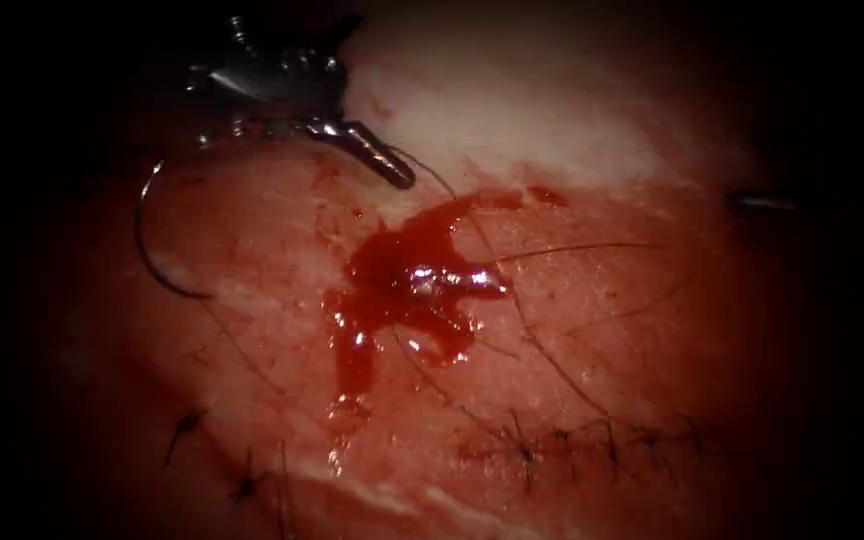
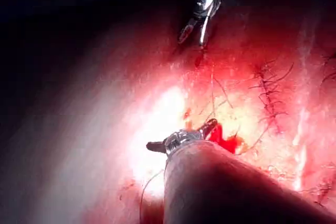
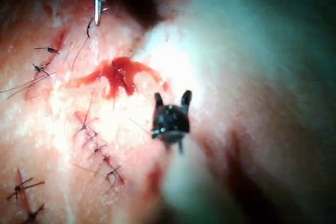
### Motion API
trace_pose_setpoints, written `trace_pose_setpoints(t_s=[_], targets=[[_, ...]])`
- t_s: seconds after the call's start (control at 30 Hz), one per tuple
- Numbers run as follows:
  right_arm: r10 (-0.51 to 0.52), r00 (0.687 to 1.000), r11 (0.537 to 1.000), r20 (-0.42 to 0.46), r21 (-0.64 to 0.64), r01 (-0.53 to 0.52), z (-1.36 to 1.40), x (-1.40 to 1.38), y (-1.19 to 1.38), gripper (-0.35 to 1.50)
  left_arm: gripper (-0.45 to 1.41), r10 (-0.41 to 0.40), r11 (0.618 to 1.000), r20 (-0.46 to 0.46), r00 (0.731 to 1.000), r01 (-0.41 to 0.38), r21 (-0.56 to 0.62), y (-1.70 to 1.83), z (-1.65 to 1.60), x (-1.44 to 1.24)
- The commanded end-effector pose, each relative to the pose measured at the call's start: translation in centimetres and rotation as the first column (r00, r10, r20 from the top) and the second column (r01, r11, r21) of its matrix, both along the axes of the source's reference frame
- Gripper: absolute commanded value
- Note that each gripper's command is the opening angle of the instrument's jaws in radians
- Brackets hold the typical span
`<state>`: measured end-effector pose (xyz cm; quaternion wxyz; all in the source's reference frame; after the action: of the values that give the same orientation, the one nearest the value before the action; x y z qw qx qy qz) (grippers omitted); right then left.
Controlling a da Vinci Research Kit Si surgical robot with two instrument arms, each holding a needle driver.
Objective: Wound Closure
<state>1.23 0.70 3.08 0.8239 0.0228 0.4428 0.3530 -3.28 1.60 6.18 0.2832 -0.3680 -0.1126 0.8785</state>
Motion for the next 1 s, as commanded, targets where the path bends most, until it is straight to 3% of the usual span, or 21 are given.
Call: trace_pose_setpoints(t_s=[0.03,0.23,0.47,0.57,0.67,0.77,0.8,1.0], targets=[[-0.010,1.000,1.000,-0.010,0.006,0.010,0.04,0.12,-0.06,1.38,1.28,0.064,0.998,-0.009,0.998,-0.064,0.014,-0.29,0.01,-0.02],[-0.028,0.999,0.999,-0.021,0.021,0.028,0.05,0.26,-0.08,1.38,1.33,0.226,0.974,-0.055,0.973,-0.224,0.036,-1.44,0.00,0.14],[-0.042,0.999,0.999,-0.023,0.031,0.042,0.07,0.40,-0.14,1.38,1.35,0.336,0.941,-0.132,0.933,-0.324,0.099,-1.95,0.26,0.45],[-0.080,0.996,0.995,-0.038,0.055,0.082,0.09,0.56,-0.21,1.38,1.33,0.342,0.938,-0.140,0.929,-0.327,0.117,-1.91,0.34,0.53],[-0.099,0.994,0.993,-0.050,0.059,0.102,0.08,0.69,-0.25,1.38,1.30,0.320,0.941,-0.127,0.939,-0.300,0.155,-1.77,0.36,0.42],[-0.119,0.991,0.990,-0.060,0.063,0.123,0.06,0.77,-0.29,1.37,1.30,0.286,0.934,0.013,0.958,-0.281,0.219,-1.62,0.36,0.20],[-0.132,0.989,0.989,-0.069,0.064,0.137,0.04,0.78,-0.31,1.35,1.28,0.237,0.939,0.082,0.968,-0.250,0.235,-1.49,0.39,0.03],[-0.138,0.988,0.988,-0.070,0.064,0.142,0.02,0.70,-0.30,1.33,1.26,0.084,0.974,0.186,0.979,-0.121,0.194,-0.98,0.53,-0.45]])
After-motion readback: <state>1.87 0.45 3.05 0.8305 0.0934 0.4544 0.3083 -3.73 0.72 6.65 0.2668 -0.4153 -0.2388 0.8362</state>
